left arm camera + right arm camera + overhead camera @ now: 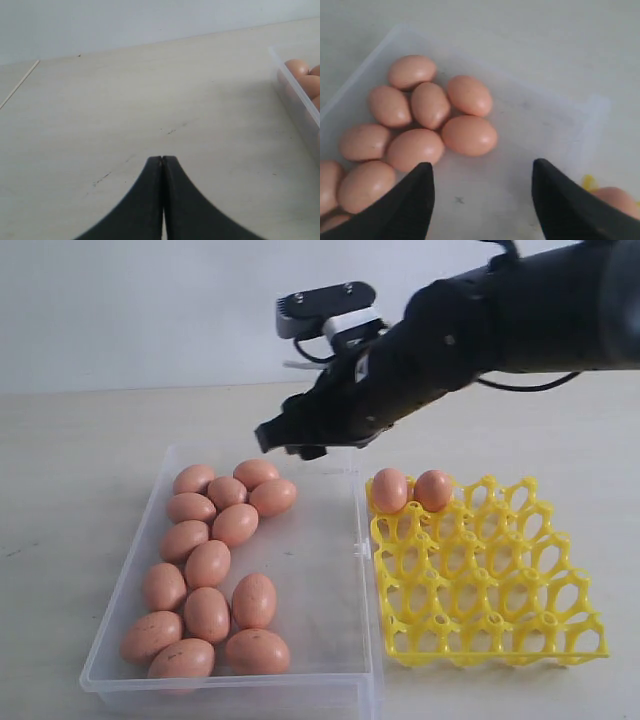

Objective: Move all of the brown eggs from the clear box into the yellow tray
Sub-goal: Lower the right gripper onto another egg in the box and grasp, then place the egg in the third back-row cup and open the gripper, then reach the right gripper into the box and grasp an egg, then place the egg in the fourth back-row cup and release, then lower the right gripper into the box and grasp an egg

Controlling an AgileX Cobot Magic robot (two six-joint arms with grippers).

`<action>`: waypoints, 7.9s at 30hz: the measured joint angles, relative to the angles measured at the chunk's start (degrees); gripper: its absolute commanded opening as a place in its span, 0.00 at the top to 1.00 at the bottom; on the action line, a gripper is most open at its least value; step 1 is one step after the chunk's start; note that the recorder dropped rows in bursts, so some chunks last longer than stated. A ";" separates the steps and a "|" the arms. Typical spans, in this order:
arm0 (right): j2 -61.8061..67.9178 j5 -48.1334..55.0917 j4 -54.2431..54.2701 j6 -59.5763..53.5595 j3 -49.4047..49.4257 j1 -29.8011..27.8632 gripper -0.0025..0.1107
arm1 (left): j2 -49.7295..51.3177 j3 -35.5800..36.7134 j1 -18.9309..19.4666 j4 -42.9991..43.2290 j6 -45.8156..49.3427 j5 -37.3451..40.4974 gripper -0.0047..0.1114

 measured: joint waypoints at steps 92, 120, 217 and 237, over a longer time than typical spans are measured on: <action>2.87 -12.89 -26.55 -2.48 16.97 -21.68 0.46 | 0.00 0.00 0.00 0.00 0.00 0.00 0.96; -9.53 -0.42 -0.28 -2.67 5.35 -4.09 0.97 | 0.00 0.00 0.00 0.00 0.00 0.00 0.96; 0.32 -47.42 -0.68 -3.57 33.88 -26.67 0.38 | 0.00 0.00 0.00 0.00 0.00 0.00 0.96; -15.11 -2.78 -7.29 -3.57 6.19 -7.92 0.94 | 0.00 0.00 0.00 0.00 0.00 0.00 0.96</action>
